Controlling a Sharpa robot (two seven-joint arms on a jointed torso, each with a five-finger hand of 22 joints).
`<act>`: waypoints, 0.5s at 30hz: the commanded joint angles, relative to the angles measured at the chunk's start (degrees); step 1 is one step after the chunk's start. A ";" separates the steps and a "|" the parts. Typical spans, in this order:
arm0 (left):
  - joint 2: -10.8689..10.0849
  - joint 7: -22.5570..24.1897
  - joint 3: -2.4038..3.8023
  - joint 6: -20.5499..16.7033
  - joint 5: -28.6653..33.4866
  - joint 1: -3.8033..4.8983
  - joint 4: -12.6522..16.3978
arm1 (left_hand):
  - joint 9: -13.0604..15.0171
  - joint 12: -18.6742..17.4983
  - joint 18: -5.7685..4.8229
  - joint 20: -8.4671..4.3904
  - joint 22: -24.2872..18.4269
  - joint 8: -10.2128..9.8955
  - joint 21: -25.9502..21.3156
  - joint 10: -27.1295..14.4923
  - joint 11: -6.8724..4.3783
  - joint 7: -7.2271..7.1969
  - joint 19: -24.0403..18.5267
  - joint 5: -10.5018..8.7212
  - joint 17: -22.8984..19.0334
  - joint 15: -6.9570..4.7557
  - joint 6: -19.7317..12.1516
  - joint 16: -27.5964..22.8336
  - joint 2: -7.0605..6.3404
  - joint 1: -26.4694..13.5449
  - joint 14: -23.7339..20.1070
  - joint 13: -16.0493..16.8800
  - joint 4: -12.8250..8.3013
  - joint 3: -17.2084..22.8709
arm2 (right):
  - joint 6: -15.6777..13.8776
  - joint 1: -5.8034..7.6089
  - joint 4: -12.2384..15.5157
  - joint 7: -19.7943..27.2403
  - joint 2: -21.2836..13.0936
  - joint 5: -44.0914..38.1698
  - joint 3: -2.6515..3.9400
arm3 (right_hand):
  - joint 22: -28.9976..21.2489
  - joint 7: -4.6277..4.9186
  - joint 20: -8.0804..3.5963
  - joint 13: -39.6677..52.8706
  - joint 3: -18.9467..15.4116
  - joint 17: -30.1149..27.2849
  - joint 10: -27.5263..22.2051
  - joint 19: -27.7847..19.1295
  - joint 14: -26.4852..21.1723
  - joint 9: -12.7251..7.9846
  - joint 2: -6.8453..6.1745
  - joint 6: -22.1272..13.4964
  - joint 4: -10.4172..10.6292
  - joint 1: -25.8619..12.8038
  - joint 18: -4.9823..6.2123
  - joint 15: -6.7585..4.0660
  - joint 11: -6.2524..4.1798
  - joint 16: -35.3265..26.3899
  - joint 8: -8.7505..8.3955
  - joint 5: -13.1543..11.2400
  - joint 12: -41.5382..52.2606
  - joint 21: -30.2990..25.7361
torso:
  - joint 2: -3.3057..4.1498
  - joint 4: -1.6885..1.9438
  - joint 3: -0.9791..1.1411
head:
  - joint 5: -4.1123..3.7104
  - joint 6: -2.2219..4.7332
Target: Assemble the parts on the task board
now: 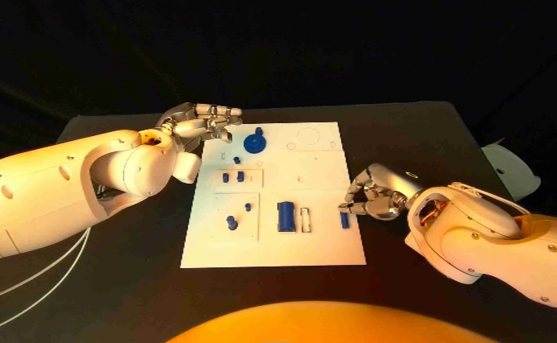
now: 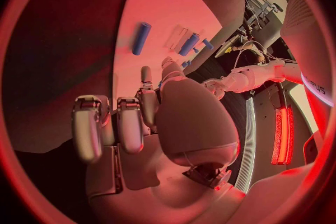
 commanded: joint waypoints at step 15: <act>0.16 0.90 -0.02 1.06 0.15 -0.08 0.15 | 0.00 0.19 0.75 0.36 -0.06 0.29 -0.37 -0.18 -0.02 -0.15 -0.22 0.02 -0.09 0.10 -0.39 -0.17 0.53 -0.23 -0.43 0.05 -0.04 -0.13 | 1.38 -2.56 -1.42 -3.90 1.15 -8.43 -0.13 | 13.96 -0.72 -0.40 -1.79 -1.16 9.19 1.81 4.29 4.68 0.16 -0.04 2.07 0.46 0.15 0.45 -0.46 -1.20 0.30 0.10 1.80 1.53 0.63 | 0.04 -0.04 -0.03 | -0.24 0.05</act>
